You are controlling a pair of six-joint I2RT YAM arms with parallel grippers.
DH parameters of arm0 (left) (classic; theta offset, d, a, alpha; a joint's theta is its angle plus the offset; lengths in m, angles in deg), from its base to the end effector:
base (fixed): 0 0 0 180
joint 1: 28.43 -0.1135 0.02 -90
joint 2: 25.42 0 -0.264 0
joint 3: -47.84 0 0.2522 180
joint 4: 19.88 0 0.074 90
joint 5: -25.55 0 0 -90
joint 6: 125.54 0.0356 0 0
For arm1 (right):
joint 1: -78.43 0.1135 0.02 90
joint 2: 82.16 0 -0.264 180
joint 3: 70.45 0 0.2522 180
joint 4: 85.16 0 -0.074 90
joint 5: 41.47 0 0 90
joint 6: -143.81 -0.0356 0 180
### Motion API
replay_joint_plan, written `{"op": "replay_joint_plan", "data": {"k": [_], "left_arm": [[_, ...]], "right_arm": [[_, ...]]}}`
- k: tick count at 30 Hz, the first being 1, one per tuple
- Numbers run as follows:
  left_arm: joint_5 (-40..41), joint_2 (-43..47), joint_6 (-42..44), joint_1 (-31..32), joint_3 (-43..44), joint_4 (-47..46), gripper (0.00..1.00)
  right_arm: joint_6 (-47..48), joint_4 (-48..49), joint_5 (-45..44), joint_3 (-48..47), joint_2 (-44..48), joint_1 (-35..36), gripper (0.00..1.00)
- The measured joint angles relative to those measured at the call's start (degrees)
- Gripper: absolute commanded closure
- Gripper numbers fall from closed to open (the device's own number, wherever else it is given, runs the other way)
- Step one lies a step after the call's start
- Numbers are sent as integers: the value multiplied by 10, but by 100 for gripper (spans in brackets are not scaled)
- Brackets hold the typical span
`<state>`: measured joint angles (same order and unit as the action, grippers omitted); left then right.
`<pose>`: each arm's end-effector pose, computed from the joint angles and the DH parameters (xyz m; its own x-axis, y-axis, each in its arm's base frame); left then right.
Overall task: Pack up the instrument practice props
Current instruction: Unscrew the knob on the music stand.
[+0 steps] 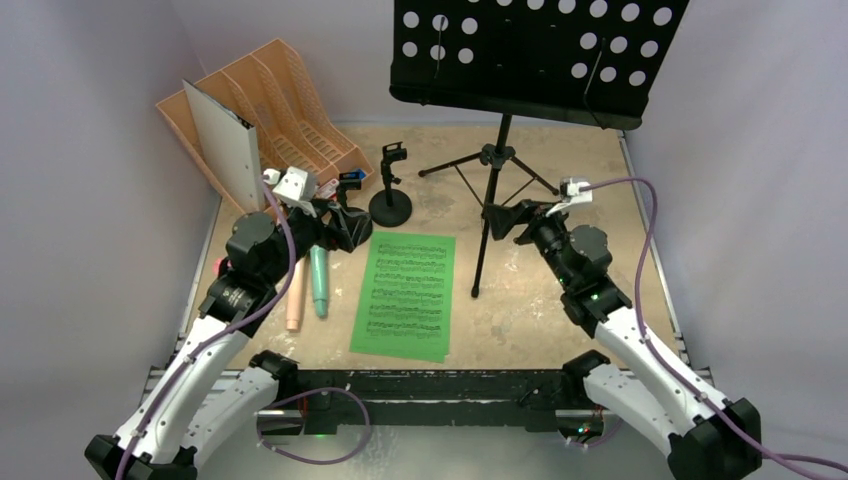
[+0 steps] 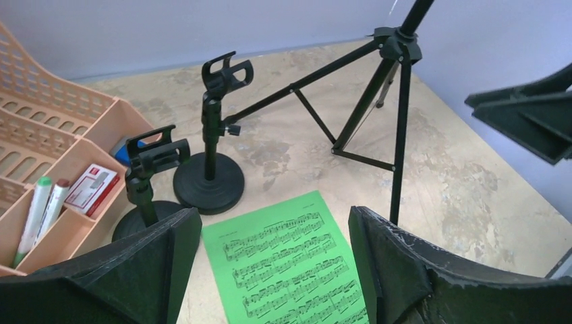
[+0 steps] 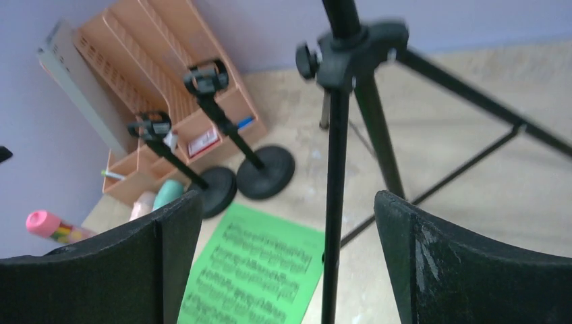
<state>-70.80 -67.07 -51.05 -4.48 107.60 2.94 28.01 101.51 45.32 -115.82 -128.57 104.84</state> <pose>0.1551 -0.0732 0.3584 -0.2071 -0.1988 -0.9579 0.4658 0.8410 -0.2753 0.1793 0.0868 0.3109 -0.0925 0.4393 -0.8936 -0.3931 0.8084 0.4381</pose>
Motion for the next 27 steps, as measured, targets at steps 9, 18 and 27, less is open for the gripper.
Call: {"op": "replay_joint_plan", "data": {"k": [9,18,27], "left_arm": [[-23,0,-16,0,-24,-64,10],[-34,-64,-85,0,-32,-136,8],[-36,-172,-161,5,-61,-277,7]], "right_arm": [[72,277,12,0,-84,-37,1],[125,485,12,-13,-247,-47,5],[171,551,12,-88,-319,-57,14]]}}
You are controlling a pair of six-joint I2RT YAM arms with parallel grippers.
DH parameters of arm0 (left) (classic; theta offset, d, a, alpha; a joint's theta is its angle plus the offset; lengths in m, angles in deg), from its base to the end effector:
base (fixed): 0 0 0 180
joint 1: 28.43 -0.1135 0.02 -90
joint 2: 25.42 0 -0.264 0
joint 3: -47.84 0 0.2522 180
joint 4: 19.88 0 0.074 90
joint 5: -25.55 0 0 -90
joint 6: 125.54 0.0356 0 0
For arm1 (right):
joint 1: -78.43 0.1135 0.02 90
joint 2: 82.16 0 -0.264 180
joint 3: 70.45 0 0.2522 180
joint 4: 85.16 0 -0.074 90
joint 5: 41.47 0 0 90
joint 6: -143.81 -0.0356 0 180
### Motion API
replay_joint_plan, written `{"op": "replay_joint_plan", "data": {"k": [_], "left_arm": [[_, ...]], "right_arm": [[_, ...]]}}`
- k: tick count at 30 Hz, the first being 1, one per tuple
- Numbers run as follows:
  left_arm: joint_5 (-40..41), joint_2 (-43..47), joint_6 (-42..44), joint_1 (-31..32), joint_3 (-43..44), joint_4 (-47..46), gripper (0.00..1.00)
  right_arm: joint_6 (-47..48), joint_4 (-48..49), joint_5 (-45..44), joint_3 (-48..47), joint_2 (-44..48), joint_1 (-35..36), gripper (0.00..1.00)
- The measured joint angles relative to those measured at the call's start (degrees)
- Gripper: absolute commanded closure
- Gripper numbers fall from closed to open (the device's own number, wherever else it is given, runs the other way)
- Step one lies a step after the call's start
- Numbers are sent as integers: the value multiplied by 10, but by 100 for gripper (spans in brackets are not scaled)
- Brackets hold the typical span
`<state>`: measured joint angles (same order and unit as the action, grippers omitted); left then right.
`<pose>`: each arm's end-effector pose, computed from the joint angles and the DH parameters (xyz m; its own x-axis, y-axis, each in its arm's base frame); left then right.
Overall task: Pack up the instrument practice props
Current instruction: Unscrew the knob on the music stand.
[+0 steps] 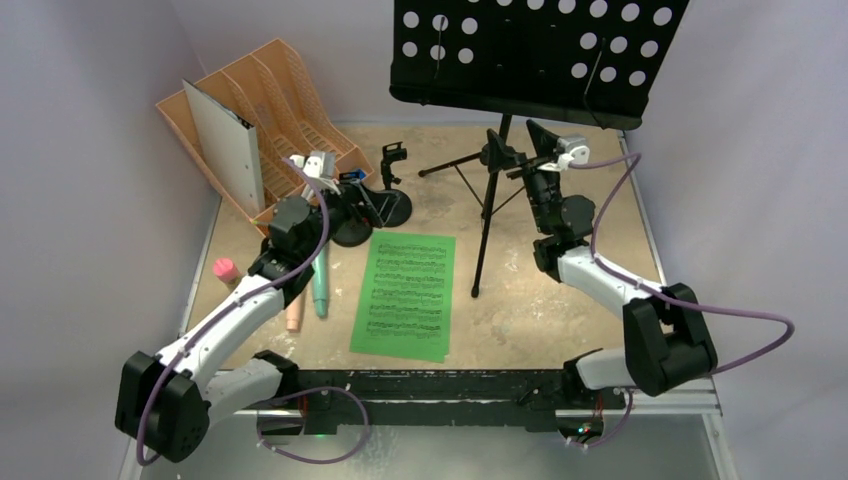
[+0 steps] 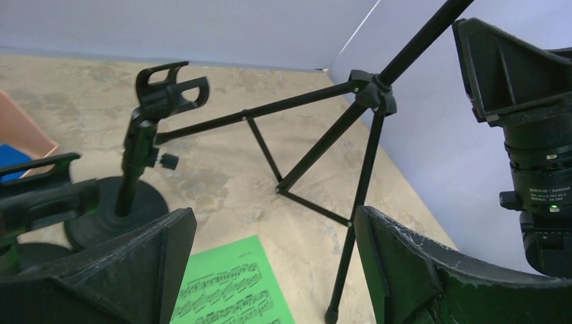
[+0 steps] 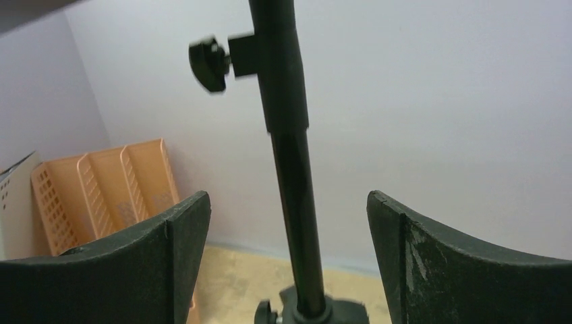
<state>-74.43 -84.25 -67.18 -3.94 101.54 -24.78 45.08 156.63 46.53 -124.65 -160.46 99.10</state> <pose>0.2191 -0.1066 0.3164 -0.3000 -0.4311 -0.8510 0.4799 0.7028 -0.5252 0.2656 0.0989 0.3360 0.5158 0.3567 -0.7789 -0.4100 0.9011 0.1412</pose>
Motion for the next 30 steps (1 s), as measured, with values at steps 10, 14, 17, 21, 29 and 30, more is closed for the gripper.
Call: {"op": "replay_joint_plan", "data": {"k": [10,14,17,21,29,30], "left_arm": [[51,-90,18,93,-4,-158,7],[63,-134,40,125,-14,-229,7],[68,-170,50,129,-16,-269,7],[71,-207,71,135,-16,-301,7],[45,-260,172,159,5,-369,7],[38,-267,183,160,6,-382,7]], "right_arm": [[14,23,3,-40,-73,-9,35],[16,18,7,-50,-103,-9,47],[20,14,14,-57,-110,-9,57],[30,13,18,-57,-110,-9,74],[64,-60,30,-58,-74,-10,99],[65,-70,30,-58,-68,-11,100]]}}
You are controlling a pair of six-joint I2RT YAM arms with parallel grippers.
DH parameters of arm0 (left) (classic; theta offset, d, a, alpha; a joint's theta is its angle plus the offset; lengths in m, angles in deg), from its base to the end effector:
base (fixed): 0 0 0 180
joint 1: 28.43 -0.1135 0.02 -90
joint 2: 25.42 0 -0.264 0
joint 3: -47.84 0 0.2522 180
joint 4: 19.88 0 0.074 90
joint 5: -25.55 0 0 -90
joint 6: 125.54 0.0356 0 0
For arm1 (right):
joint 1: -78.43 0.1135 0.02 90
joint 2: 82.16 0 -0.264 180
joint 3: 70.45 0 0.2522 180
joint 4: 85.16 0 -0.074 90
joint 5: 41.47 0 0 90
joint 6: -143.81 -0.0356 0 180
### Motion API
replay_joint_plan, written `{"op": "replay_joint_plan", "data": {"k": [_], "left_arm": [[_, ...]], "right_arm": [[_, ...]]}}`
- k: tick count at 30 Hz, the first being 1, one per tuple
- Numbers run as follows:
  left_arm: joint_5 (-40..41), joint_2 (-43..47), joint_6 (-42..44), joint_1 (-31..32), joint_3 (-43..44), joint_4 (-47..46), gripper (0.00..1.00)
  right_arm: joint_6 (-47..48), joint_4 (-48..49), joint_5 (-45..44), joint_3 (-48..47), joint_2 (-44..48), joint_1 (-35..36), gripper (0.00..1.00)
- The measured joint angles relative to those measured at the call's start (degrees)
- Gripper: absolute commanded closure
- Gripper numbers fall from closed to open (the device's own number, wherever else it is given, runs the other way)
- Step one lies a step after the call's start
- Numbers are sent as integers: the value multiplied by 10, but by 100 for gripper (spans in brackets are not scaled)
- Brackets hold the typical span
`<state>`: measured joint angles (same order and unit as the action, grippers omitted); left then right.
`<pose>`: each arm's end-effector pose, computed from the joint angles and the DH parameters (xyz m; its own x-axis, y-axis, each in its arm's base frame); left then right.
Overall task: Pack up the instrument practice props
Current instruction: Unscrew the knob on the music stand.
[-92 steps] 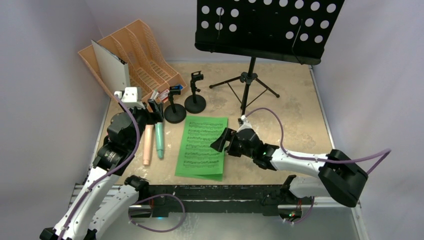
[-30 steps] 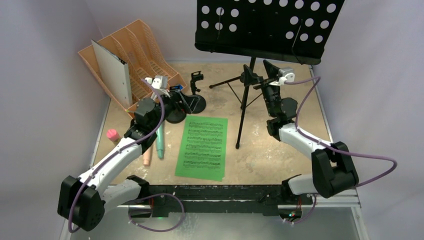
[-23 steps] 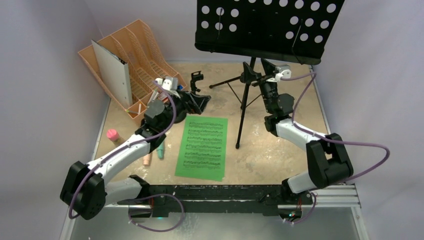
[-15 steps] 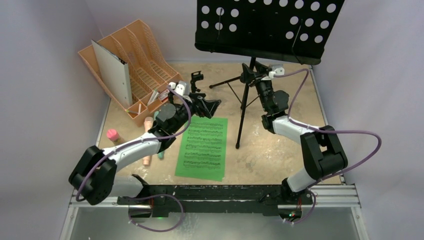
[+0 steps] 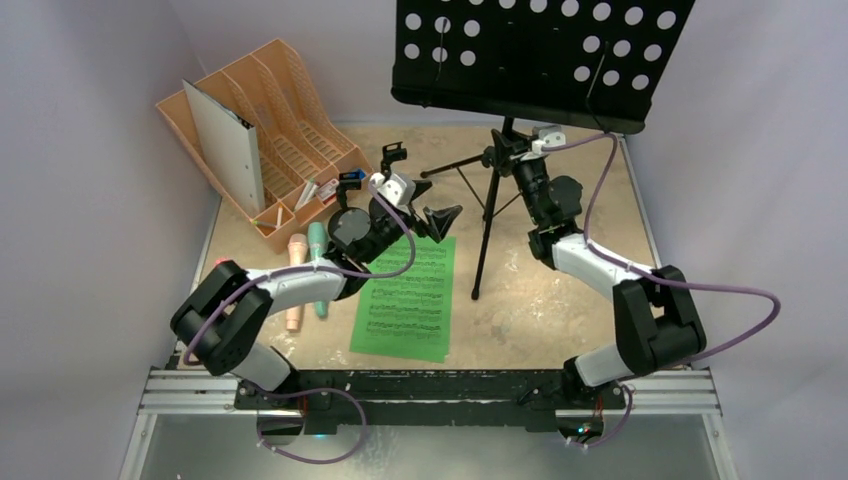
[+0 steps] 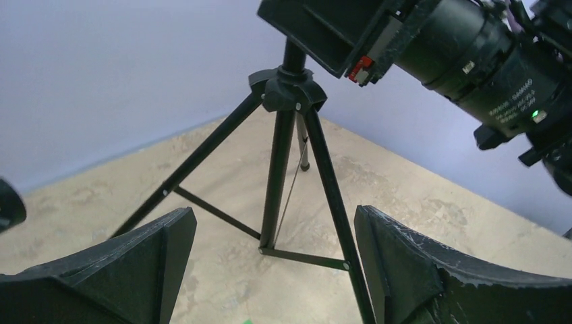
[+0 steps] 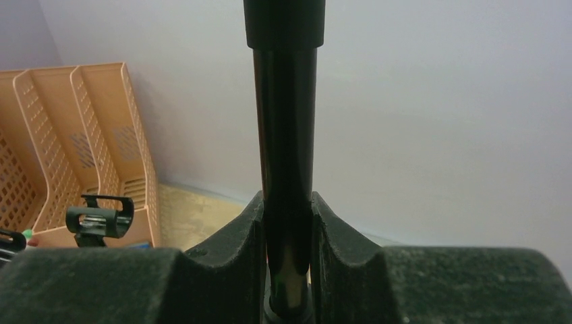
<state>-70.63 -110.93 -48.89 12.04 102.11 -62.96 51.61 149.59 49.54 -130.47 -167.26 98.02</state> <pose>0.2425 -0.2119 0.2683 -0.0156 -0.2884 -0.9574 0.7419 0.6386 -0.2045 0.3023 0.1083 0.3239 0.4526 0.2018 -0.8686 -0.3673 0.9298 0.0246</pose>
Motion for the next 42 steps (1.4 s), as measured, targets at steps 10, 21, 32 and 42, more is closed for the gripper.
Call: {"op": "replay_joint_plan", "data": {"k": [10,21,32,42], "left_arm": [[-80,-101,114,1,27,-122,8],[-167,-168,280,2,133,-140,15],[-221,-243,367,2,187,-137,43],[-226,-259,458,28,259,-83,40]], "right_arm": [[7,-91,20,9,58,-24,100],[-2,-167,76,18,113,-66,100],[-8,-172,95,28,126,-69,100],[-11,-172,100,28,126,-69,100]]}}
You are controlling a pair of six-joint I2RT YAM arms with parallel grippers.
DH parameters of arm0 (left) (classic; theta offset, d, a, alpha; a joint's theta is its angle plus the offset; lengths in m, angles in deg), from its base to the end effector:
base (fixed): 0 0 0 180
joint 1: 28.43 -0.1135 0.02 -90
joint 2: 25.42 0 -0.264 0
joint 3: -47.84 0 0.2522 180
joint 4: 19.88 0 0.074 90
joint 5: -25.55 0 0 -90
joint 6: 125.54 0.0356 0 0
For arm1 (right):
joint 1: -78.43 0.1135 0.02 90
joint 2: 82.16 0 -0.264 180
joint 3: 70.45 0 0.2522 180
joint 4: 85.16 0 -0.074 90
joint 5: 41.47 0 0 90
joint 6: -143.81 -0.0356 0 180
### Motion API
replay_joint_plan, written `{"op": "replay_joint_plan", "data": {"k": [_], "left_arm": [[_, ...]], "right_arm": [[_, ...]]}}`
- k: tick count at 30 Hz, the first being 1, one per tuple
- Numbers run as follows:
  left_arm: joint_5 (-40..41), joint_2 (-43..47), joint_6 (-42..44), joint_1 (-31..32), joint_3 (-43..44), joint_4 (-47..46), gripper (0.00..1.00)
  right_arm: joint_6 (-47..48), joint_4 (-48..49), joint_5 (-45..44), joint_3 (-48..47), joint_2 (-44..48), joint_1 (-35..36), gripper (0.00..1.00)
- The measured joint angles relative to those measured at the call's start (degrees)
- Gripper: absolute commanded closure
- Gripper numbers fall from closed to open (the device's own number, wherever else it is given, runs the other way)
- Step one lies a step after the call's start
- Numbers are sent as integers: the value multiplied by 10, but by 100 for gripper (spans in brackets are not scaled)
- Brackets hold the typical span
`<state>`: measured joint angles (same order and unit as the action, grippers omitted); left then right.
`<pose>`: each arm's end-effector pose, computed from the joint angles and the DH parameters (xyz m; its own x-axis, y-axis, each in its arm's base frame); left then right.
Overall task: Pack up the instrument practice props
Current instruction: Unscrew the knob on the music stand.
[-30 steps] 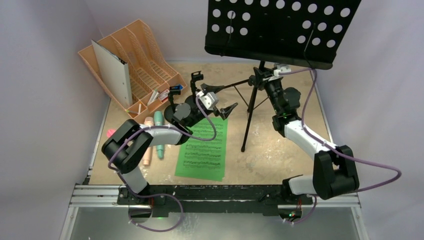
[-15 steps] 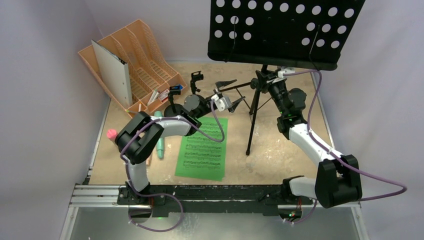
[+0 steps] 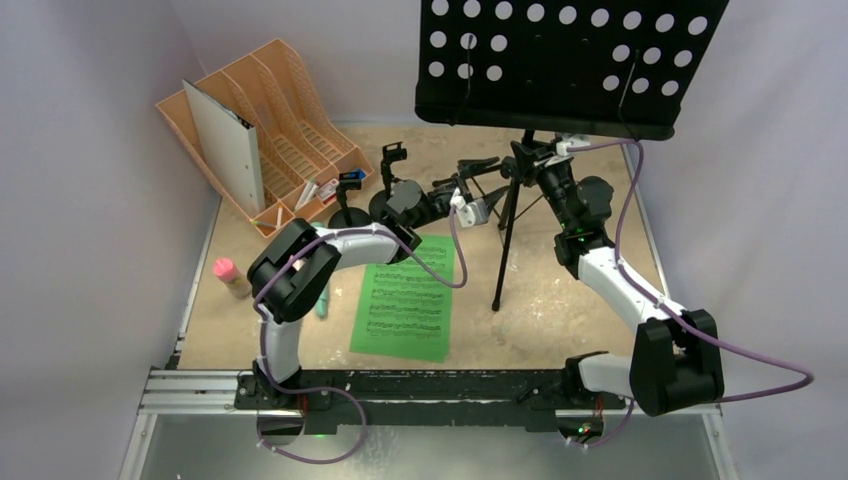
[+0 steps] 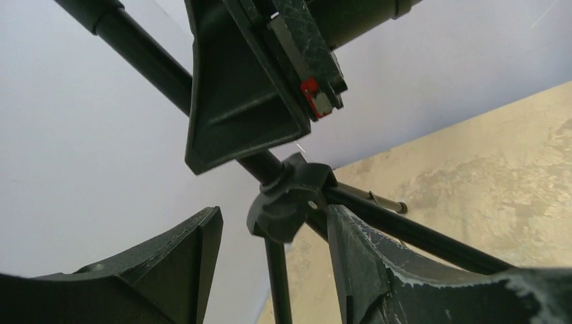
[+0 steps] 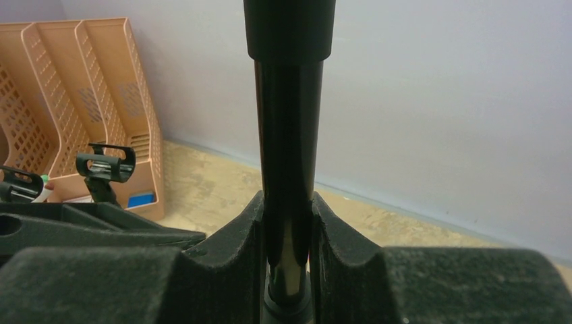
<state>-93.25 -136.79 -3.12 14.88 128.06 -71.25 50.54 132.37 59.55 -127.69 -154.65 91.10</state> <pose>0.3017 -0.3079 0.2652 0.7109 -0.0245 -0.7029 0.6503 0.4036 0.6436 0.2763 0.0691 0.3402 0.3472 0.1354 -0.9280 -0.4083 0.9126 -0.0196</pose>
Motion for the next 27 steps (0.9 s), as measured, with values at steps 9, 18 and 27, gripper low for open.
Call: {"op": "replay_joint_plan", "data": {"k": [9,18,27], "left_arm": [[-5,-37,28,2,61,50,47],[-5,-39,68,1,77,97,62],[-9,-37,76,-1,77,100,67]], "right_arm": [[-3,1,5,0,0,-1,100],[-6,1,7,0,0,-1,100],[-6,3,7,1,0,-2,100]]}}
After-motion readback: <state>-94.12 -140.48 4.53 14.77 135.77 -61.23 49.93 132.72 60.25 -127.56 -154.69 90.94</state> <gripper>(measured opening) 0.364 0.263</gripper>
